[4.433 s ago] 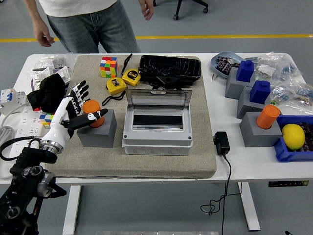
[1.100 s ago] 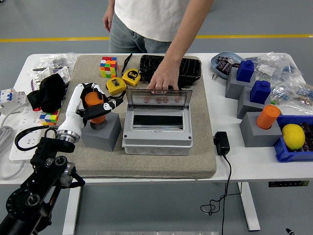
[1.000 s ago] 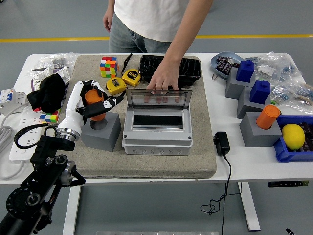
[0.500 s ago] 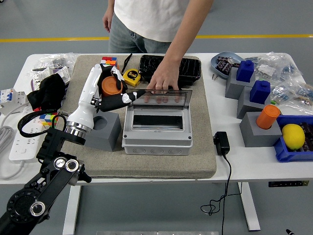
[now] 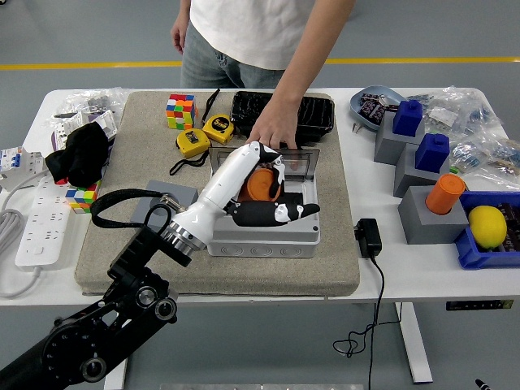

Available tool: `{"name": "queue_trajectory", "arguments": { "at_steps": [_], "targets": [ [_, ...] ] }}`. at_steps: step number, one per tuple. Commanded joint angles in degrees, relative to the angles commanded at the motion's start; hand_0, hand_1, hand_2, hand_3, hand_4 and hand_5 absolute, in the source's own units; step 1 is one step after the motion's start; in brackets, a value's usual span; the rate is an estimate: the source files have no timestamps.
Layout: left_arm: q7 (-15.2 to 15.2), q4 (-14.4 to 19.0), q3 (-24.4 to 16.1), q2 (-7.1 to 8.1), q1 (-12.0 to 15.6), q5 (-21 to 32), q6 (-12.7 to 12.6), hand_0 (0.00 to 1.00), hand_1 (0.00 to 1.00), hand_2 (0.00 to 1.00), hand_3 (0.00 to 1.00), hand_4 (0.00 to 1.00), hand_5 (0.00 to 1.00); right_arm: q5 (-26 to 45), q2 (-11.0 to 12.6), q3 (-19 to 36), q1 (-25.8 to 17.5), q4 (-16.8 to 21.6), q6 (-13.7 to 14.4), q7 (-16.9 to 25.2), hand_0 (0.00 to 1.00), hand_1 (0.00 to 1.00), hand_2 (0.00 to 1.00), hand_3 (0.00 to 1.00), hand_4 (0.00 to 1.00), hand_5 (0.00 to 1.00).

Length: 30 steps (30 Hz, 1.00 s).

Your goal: Fetch the battery,place it into the box,close the lid of the box

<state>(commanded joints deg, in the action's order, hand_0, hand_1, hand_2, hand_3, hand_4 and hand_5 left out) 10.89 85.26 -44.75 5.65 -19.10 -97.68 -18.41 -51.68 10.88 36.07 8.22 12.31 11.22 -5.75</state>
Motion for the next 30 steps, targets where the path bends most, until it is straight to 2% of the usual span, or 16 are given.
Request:
{"name": "queue_trajectory", "arguments": {
  "at_steps": [7,12,23,26,30],
  "targets": [
    [1.38,-6.59,6.83,-0.66,-5.08,1.60,-1.28,0.047,0.002,0.002,0.002,0.985,0.440,0.12,0.13,-0.47,0.28,0.00,-0.01,-0.06,0.749,0.694,0.710,0.750,0.998,0.998],
    [1.92,-11.24,10.03,-1.91,-8.39,2.16,-2.08,0.046,0.002,0.002,0.002,0.982,0.449,0.39,0.21,-0.98,0.34,-0.06,0.03,-0.09,0.749,0.694,0.710,0.750,0.998,0.998],
    [3.12,-20.88,12.46,-4.97,-12.91,1.84,-3.51,0.046,0.002,0.002,0.002,0.973,0.462,0.60,0.26,-1.61,0.58,0.00,-0.04,-0.15,0.748,0.695,0.710,0.751,0.998,0.998],
    [3.51,-22.86,12.38,-5.52,-13.73,1.69,-3.93,0.047,0.002,0.002,0.002,0.971,0.466,0.69,0.29,-1.84,0.60,0.02,-0.06,-0.15,0.748,0.694,0.710,0.750,0.998,0.998],
    [4.02,-27.16,11.33,-5.65,-14.95,2.07,-4.69,0.047,0.002,0.002,0.002,0.971,0.466,0.77,0.39,-2.19,0.63,0.06,-0.13,-0.14,0.748,0.694,0.710,0.750,0.998,0.998]
  ]
}}
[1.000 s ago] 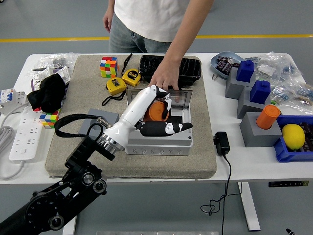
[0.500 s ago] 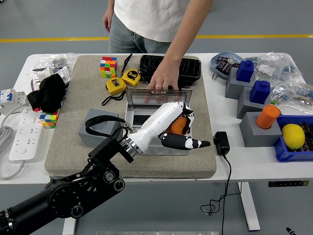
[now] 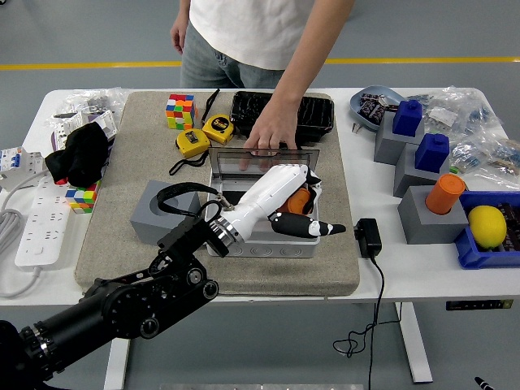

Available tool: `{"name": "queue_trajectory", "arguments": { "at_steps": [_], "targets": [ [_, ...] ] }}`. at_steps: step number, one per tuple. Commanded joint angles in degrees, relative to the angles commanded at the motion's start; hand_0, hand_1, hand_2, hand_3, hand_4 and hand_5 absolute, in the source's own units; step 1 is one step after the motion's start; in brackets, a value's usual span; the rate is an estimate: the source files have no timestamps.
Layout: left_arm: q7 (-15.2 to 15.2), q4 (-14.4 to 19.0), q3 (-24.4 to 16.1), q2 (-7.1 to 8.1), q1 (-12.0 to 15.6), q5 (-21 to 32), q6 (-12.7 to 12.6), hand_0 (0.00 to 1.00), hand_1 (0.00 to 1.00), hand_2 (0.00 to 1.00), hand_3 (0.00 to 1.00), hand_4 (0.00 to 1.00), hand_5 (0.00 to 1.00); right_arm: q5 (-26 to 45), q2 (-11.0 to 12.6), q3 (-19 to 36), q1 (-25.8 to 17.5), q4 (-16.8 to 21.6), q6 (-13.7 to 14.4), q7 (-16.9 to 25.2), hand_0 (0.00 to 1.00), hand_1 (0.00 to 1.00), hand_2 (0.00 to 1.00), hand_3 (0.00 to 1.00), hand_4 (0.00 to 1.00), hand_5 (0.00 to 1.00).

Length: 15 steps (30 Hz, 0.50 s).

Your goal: Fetch the battery,place it into the box,close the lid of the box

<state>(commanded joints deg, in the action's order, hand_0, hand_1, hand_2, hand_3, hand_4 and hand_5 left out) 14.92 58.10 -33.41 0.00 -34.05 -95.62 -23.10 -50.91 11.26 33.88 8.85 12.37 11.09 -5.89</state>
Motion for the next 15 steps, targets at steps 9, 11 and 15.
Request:
{"name": "queue_trajectory", "arguments": {
  "at_steps": [9,11,15],
  "targets": [
    [0.06,-3.45,-3.89,0.00,-0.02,-1.49,-0.18,0.052,0.002,0.002,0.002,0.972,0.471,0.30,0.13,-0.47,-0.31,-0.09,0.06,0.09,0.748,0.694,0.710,0.751,0.998,0.998],
    [0.01,-3.22,-3.98,0.00,0.16,-1.94,-0.10,0.052,0.002,0.002,0.002,0.972,0.471,0.22,0.13,-0.38,-0.33,-0.06,0.04,0.09,0.748,0.694,0.710,0.751,0.998,0.998],
    [-0.40,-1.28,-3.11,0.00,0.42,-4.42,0.18,0.053,0.002,0.002,0.002,0.973,0.473,0.09,0.10,-0.20,-0.29,0.02,-0.05,0.08,0.748,0.695,0.710,0.751,0.998,0.998]
  ]
}}
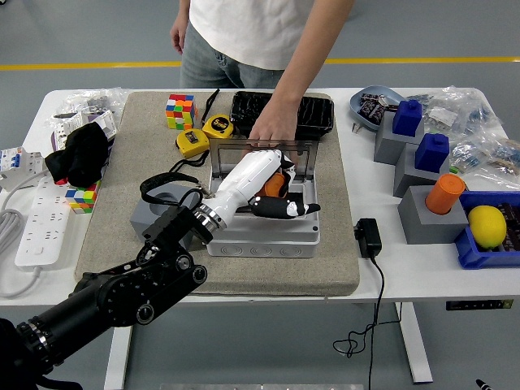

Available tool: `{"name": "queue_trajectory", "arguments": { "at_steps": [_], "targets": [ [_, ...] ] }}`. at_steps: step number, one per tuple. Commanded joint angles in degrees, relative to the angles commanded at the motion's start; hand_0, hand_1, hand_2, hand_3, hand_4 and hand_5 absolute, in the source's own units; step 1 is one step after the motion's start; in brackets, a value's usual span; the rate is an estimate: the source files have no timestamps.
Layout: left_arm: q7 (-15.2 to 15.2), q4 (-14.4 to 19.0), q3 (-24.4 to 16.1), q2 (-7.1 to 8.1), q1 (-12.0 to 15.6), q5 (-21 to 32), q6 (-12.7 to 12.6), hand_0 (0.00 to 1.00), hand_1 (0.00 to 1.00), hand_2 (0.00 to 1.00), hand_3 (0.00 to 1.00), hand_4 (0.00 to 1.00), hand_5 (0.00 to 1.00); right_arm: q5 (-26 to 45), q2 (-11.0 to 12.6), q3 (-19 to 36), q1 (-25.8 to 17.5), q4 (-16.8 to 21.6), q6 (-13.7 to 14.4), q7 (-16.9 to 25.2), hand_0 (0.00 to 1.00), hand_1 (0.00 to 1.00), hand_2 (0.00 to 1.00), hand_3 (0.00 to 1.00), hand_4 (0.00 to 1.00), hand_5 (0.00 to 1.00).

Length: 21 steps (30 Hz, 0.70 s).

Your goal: Fetch the battery,place it into the box,close the lid of the box

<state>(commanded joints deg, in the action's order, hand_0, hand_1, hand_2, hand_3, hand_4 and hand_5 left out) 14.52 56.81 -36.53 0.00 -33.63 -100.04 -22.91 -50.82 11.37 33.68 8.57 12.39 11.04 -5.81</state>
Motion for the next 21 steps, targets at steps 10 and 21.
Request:
{"name": "queue_trajectory", "arguments": {
  "at_steps": [10,21],
  "targets": [
    [-0.54,1.66,1.01,0.00,-0.12,-3.60,0.57,0.053,0.002,0.002,0.002,0.981,0.486,-0.03,0.00,0.08,-0.03,-0.02,-0.03,0.00,0.748,0.694,0.710,0.750,0.998,0.998],
    [0.70,0.87,-0.49,0.00,-0.14,-1.54,2.23,0.088,0.002,0.042,0.131,0.998,0.699,-0.09,0.00,0.28,0.04,-0.09,0.04,-0.03,0.748,0.695,0.710,0.750,0.998,0.998]
  ]
}}
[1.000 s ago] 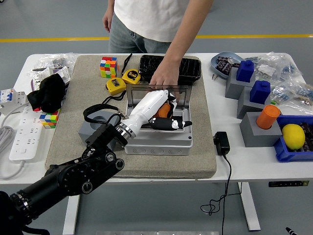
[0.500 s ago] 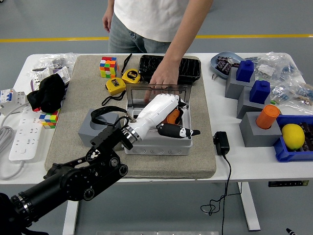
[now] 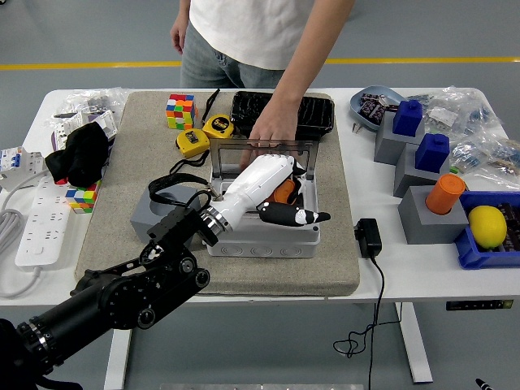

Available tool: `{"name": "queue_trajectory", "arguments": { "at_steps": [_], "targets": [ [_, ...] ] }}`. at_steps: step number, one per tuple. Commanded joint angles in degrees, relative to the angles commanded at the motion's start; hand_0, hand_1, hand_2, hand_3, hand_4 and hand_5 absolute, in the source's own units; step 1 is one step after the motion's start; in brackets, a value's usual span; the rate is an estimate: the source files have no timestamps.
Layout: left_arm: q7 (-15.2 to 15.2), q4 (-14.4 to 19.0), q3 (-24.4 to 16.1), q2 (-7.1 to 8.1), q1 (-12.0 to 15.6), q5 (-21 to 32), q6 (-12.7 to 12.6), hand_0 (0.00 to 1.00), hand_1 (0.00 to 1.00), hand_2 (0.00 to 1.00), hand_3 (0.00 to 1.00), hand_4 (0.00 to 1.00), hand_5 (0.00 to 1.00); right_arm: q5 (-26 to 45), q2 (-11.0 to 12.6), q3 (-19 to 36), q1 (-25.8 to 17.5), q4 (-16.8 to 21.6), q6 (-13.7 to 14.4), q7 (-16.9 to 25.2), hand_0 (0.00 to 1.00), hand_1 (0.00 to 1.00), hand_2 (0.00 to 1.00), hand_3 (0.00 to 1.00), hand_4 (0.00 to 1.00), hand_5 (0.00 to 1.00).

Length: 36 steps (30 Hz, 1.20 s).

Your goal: Fetch the battery,place it into the box,close the lid of the box

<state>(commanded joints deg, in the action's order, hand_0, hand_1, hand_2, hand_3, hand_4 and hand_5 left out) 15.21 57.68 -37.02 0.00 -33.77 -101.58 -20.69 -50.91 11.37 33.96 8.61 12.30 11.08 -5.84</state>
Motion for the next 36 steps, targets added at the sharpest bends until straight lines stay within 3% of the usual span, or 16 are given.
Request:
{"name": "queue_trajectory", "arguments": {
  "at_steps": [1,2,7,8,13,14,19,20,25,31,32,36],
  "targets": [
    [0.03,0.04,-0.07,0.00,-0.02,0.12,0.14,0.088,0.002,0.042,0.131,0.998,0.699,0.00,0.00,0.01,0.01,0.00,0.00,0.00,0.748,0.695,0.710,0.750,0.998,0.998],
    [0.06,0.03,-0.17,0.00,-0.07,0.20,0.39,0.115,0.049,0.119,0.274,0.998,0.760,-0.02,0.00,0.03,0.04,0.02,-0.02,0.00,0.748,0.694,0.711,0.751,0.998,0.998],
    [0.01,0.01,-0.33,0.00,-0.07,0.26,1.43,0.115,0.049,0.119,0.274,0.998,0.760,-0.15,-0.03,0.21,0.14,0.11,-0.12,0.00,0.748,0.694,0.711,0.751,0.998,0.998],
    [0.00,0.01,-0.37,0.00,-0.04,0.24,1.63,0.256,0.276,0.313,0.425,0.998,0.798,-0.14,-0.05,0.21,0.13,0.11,-0.13,-0.01,0.748,0.694,0.710,0.750,0.998,0.998],
    [-0.15,-0.06,-0.71,0.00,0.03,-0.08,2.53,0.256,0.276,0.313,0.425,0.998,0.798,-0.06,-0.08,0.10,0.07,0.02,-0.05,-0.03,0.748,0.694,0.710,0.750,0.998,0.998],
    [-0.15,-0.01,-0.76,0.00,0.03,-0.12,2.66,0.477,0.564,0.548,0.532,0.998,0.814,-0.09,-0.08,0.16,0.06,0.03,-0.03,-0.02,0.748,0.694,0.710,0.750,0.998,0.998],
    [-0.34,0.67,-0.96,0.16,0.14,-0.47,3.34,0.477,0.564,0.548,0.532,0.998,0.814,-0.15,-0.05,0.31,0.08,0.05,-0.04,0.01,0.748,0.694,0.710,0.750,0.998,0.998],
    [-0.43,0.82,-1.00,0.22,0.18,-0.58,3.49,0.818,0.785,0.700,0.635,0.998,0.827,-0.16,-0.06,0.32,0.07,0.05,-0.04,0.00,0.748,0.694,0.710,0.750,0.998,0.998],
    [-1.43,1.26,-1.20,0.47,0.38,-1.83,5.83,0.818,0.785,0.700,0.635,0.998,0.827,-0.10,-0.13,0.26,-0.06,0.06,-0.06,-0.02,0.748,0.694,0.710,0.750,0.998,0.998],
    [-1.89,3.60,-1.54,1.06,0.97,-2.13,6.94,0.794,0.777,0.684,0.628,0.998,0.830,-0.07,-0.12,0.18,-0.17,0.07,-0.07,-0.01,0.748,0.694,0.710,0.750,0.998,0.998],
    [-2.17,4.72,-1.70,1.31,1.24,-2.07,7.44,0.593,0.658,0.606,0.589,0.998,0.837,-0.11,-0.14,0.26,-0.21,0.07,-0.07,-0.01,0.748,0.694,0.711,0.750,0.998,0.998],
    [-3.76,10.43,-2.20,2.72,2.59,-0.90,10.23,0.593,0.658,0.606,0.589,0.998,0.837,-0.06,-0.12,0.32,-0.37,0.04,-0.04,0.03,0.748,0.694,0.711,0.750,0.998,0.998]
  ]
}}
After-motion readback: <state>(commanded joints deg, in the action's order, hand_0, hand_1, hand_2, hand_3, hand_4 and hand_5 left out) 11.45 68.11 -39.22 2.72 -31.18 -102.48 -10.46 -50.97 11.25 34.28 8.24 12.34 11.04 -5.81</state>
